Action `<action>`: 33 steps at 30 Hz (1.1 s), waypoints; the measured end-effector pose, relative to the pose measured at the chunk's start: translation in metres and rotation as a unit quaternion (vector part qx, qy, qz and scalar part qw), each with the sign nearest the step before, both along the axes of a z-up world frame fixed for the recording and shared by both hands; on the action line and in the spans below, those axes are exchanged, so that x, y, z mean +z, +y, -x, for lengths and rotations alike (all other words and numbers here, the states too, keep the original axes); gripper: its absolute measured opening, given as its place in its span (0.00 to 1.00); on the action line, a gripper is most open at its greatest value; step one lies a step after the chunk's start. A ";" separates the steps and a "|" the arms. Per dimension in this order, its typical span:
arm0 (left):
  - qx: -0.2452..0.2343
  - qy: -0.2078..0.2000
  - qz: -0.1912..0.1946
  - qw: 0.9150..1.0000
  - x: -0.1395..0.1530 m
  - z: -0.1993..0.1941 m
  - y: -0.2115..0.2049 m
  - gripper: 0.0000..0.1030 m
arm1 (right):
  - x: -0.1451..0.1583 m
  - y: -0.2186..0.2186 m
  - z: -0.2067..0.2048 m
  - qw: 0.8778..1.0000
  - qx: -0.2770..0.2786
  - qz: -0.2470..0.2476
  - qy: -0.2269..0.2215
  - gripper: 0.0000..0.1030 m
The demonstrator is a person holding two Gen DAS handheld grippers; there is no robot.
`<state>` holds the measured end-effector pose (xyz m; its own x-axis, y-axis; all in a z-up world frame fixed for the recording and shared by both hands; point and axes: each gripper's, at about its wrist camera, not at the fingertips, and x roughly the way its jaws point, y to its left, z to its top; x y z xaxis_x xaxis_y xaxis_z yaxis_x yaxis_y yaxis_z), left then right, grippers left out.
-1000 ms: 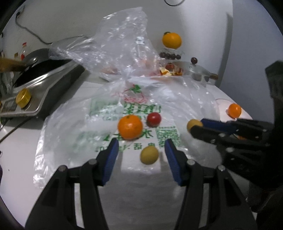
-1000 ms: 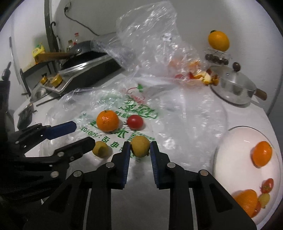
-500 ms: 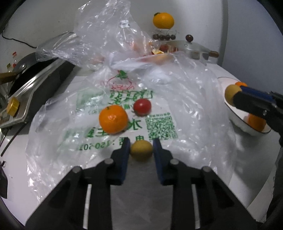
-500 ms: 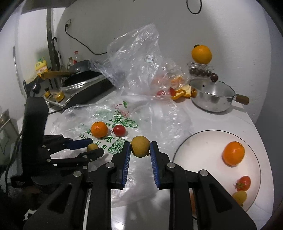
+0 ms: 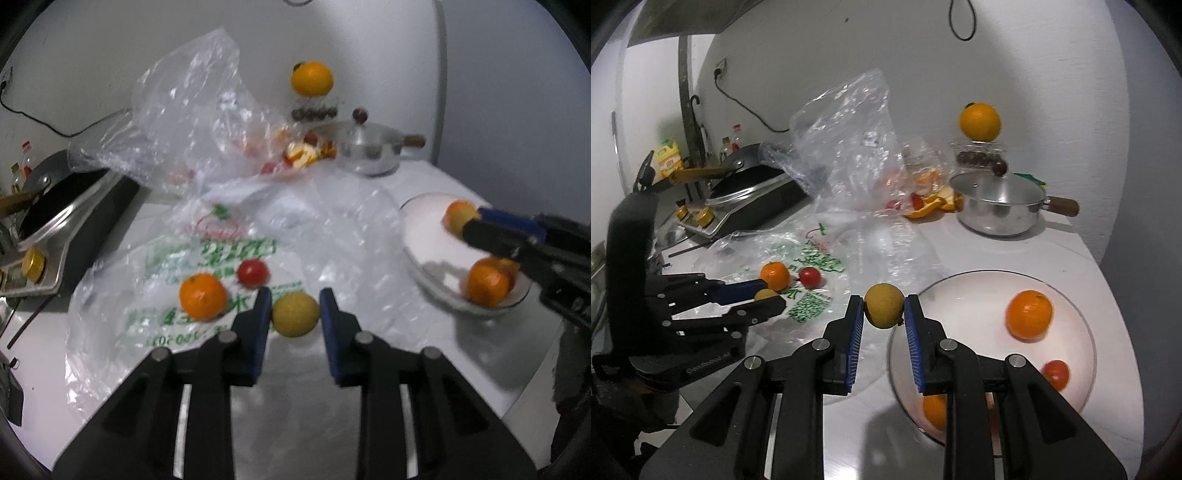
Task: Organize fruits
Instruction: 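Carry both yellow-green fruits to the white plate and open both tools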
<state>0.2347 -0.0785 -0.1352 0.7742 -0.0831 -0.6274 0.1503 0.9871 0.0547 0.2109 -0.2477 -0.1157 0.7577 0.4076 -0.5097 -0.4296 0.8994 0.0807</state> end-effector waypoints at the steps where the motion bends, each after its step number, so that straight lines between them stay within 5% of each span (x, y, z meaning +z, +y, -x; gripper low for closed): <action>1: -0.008 -0.012 0.006 1.000 0.005 0.002 -0.003 0.27 | 0.000 -0.005 0.000 1.000 -0.004 -0.001 0.000 0.24; 12: -0.083 -0.069 0.014 0.994 0.028 0.015 -0.061 0.27 | 0.001 -0.040 0.003 0.999 -0.038 -0.001 -0.004 0.24; 33: -0.131 -0.019 0.008 0.991 -0.011 -0.024 -0.130 0.27 | -0.027 -0.095 -0.009 0.996 -0.078 -0.013 0.036 0.24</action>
<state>0.2587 -0.2081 -0.1460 0.7472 -0.2943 -0.5959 0.3999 0.9152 0.0495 0.2203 -0.3430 -0.1429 0.7749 0.3010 -0.5558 -0.2767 0.9521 0.1299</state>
